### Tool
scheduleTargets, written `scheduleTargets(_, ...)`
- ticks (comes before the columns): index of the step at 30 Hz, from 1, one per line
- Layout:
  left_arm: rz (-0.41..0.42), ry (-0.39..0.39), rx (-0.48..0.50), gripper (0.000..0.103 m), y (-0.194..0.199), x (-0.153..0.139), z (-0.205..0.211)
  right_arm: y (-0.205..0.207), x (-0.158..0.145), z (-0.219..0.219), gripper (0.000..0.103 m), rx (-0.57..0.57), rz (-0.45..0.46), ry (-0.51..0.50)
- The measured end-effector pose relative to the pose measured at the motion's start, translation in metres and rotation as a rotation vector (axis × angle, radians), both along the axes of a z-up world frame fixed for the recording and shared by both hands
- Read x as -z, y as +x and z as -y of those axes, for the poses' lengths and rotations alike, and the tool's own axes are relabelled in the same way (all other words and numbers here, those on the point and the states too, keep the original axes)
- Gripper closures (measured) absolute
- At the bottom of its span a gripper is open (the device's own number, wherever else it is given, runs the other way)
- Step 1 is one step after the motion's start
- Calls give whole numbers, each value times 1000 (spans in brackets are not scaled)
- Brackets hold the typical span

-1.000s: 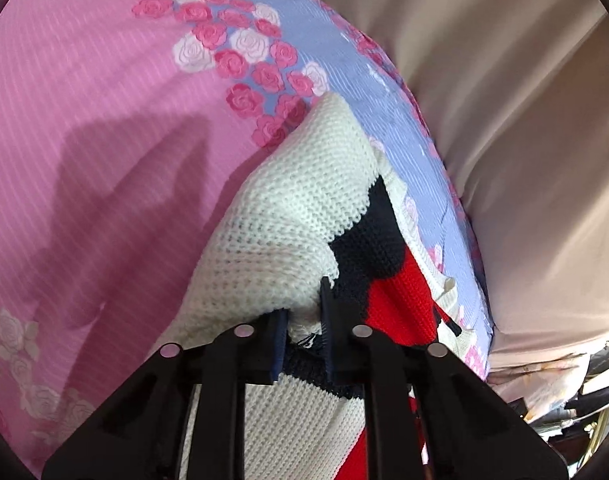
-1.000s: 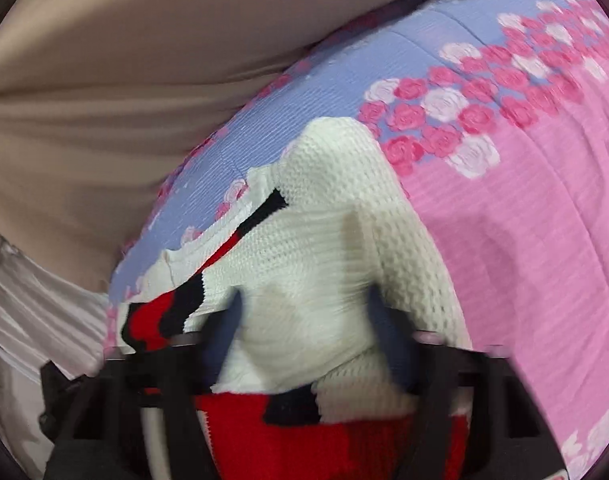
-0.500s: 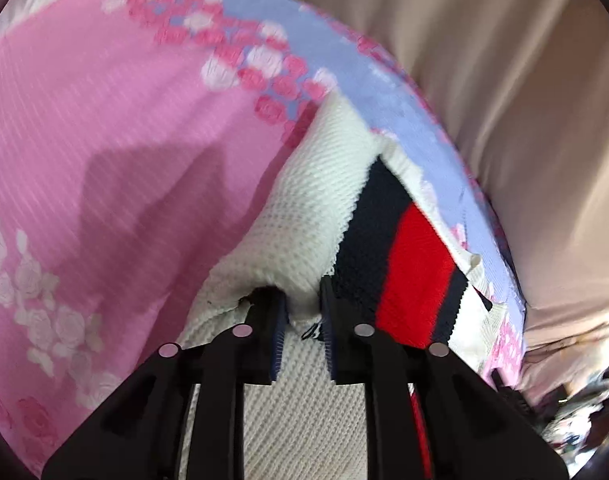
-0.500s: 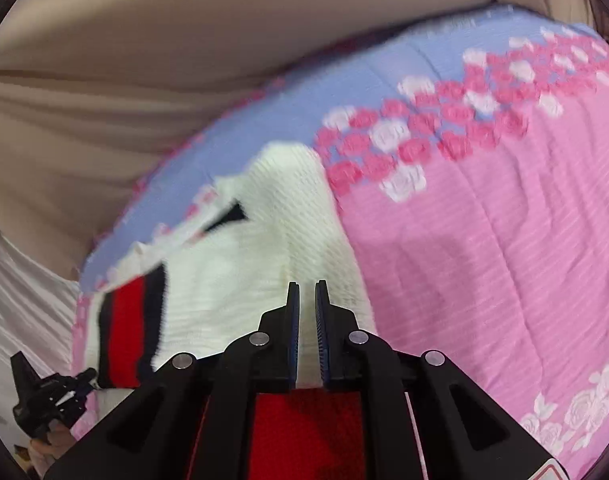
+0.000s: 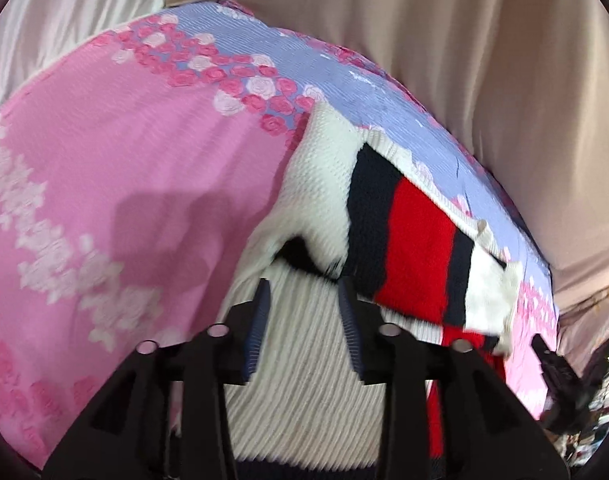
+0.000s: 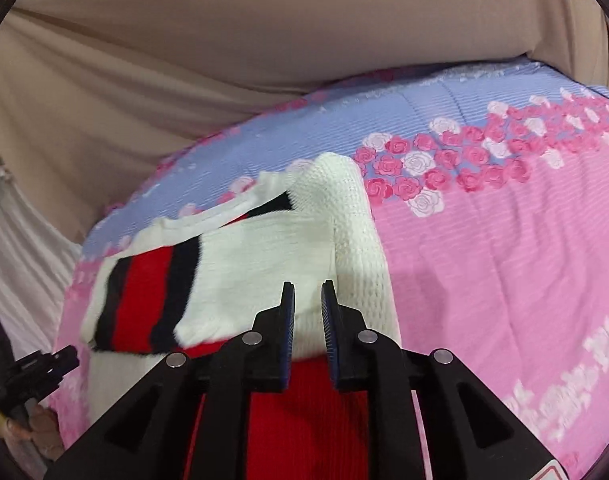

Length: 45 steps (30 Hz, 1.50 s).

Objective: Fold small clothes

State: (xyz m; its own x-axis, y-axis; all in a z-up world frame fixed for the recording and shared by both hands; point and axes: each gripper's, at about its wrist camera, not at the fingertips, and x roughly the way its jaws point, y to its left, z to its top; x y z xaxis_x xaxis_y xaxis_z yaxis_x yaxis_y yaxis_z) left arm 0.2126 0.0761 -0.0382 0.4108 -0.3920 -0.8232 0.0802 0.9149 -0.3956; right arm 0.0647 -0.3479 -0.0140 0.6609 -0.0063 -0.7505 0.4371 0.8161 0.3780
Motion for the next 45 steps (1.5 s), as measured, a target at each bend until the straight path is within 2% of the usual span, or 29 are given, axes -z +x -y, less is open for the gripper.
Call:
scheduleTargets(2, 2, 29, 28, 66, -23, -1, -11, -33, -4, -11, 81, -26, 3, 11)
scheduleTargets(6, -26, 81, 56, 56, -69, 5, -32, -95, -2, -33, 60, -74, -18, 5)
scheduleTargets(9, -63, 87, 68, 56, -104, 13, -46, -149, 9, -47, 45, -113, -33, 58)
scheduleTargets(16, -135, 145, 101, 53, -167, 33, -64, -229, 46, -73, 42, -89, -172, 170)
scheduleTargets(19, -163, 149, 102, 52, -185, 39, -68, -249, 55, -86, 42, -91, -194, 211)
scheduleTargets(22, -202, 129, 88, 50, -199, 46, -73, -256, 61, -93, 42, -99, -190, 246)
scheduleTargets(25, -205, 103, 73, 47, -207, 47, -77, -256, 63, -95, 40, -104, -172, 275)
scheduleTargets(29, -212, 107, 107, 42, -214, 48, -71, -255, 66, -97, 40, -121, -145, 333)
scheduleTargets(32, -219, 117, 127, 41, -215, 48, -67, -250, 68, -101, 40, -114, -142, 328)
scheduleTargets(33, -223, 115, 128, 42, -214, 49, -68, -249, 68, -101, 46, -114, -135, 337)
scheduleTargets(34, -226, 115, 128, 50, -214, 48, -68, -249, 70, -103, 56, -120, -138, 350)
scheduleTargets(35, -228, 116, 132, 58, -213, 48, -69, -248, 72, -103, 82, -128, -150, 362)
scheduleTargets(36, -240, 104, 150, 82, -212, 49, -69, -247, 74, -104, 96, -135, -162, 366)
scheduleTargets(37, -266, 70, 170, 93, -210, 51, -68, -247, 75, -105, 96, -136, -164, 362)
scheduleTargets(39, -282, 21, 167, 92, -211, 50, -70, -247, 71, -107, 96, -139, -140, 361)
scheduleTargets(42, -219, -14, 178, 93, -209, 28, -68, -244, 51, -102, 96, -130, -68, 380)
scheduleTargets(45, -124, -86, 186, 93, -198, -11, -64, -237, 24, -93, 96, -122, 15, 378)
